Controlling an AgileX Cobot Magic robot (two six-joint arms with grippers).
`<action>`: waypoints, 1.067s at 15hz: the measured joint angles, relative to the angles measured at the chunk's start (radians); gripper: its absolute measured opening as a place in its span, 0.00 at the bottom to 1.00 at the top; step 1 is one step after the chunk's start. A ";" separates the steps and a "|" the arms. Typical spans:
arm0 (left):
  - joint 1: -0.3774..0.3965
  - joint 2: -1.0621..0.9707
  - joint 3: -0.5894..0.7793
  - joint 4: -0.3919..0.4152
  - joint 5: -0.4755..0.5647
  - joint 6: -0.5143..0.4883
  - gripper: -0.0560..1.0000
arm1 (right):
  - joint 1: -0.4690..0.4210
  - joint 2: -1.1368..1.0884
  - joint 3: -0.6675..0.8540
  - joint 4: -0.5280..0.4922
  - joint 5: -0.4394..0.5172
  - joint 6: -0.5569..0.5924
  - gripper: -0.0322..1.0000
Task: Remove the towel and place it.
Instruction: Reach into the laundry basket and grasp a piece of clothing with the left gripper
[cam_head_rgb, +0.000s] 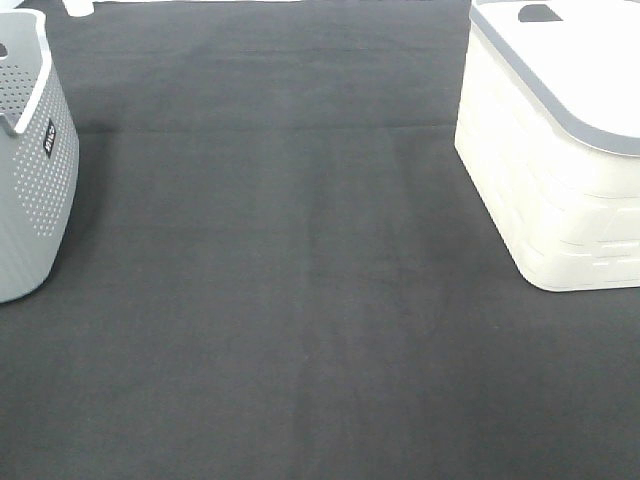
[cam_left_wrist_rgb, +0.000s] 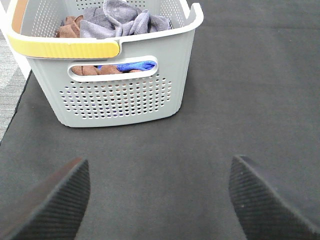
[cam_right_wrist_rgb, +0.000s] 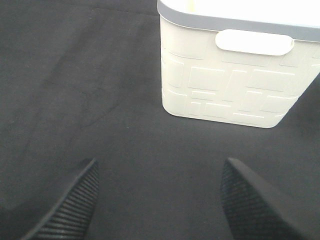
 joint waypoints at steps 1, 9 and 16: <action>0.000 0.000 0.000 0.000 0.000 0.000 0.74 | 0.000 0.000 0.000 0.000 0.000 0.000 0.70; 0.000 0.000 0.000 0.000 0.000 0.000 0.74 | 0.000 0.000 0.000 0.000 0.000 0.000 0.70; 0.000 0.000 0.000 0.000 0.000 0.000 0.74 | 0.000 0.000 0.000 0.000 0.000 0.000 0.70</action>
